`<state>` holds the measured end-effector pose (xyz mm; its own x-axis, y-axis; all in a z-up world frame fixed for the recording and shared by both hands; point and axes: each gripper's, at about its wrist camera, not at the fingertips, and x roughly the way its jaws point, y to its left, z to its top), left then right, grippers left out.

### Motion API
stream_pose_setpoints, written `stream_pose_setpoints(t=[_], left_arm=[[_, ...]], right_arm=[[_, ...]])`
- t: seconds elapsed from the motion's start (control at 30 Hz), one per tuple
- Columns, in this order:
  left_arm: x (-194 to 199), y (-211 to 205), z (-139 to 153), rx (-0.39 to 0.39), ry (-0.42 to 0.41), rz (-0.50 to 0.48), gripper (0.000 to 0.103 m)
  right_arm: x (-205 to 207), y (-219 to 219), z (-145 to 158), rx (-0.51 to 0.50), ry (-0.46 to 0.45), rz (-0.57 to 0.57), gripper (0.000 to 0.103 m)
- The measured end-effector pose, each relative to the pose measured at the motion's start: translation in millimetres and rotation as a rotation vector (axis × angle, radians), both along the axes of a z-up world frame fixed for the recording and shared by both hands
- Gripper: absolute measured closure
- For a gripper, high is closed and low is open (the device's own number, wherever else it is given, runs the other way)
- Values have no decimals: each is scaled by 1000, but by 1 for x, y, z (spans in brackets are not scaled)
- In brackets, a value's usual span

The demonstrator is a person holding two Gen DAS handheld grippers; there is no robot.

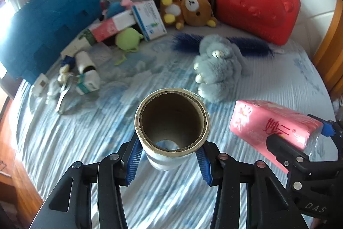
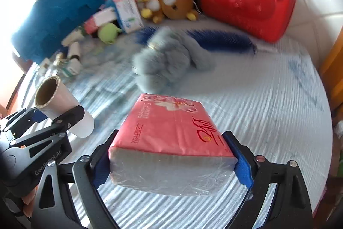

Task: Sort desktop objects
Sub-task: 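Lift and carry the white roll and pink tissue pack over the blue bin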

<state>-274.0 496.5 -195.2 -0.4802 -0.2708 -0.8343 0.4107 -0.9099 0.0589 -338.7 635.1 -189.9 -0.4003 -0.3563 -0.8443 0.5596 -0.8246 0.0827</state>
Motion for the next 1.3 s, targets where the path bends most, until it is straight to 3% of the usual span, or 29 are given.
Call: stream_pose_setpoints(t=[0.17,0.43,0.73,1.0,1.3], left_arm=[[36,-26,34,-34,64,53,57],[91,-101,84,-80,186,92,57],[143,-224,114,-135,249,6,57],[150,-303,121,-112,257,-33,57],[106,-347,126,-118,265,-58,57]], right_arm=[[30,-30,40,-51,75,56,10],[79,-109,82,-104,185,105,10],[139,-231,123,-142,276,29,10],[164,-304,142,-112,310,-44,10],[126,-349,150,-108,328,-45,10]])
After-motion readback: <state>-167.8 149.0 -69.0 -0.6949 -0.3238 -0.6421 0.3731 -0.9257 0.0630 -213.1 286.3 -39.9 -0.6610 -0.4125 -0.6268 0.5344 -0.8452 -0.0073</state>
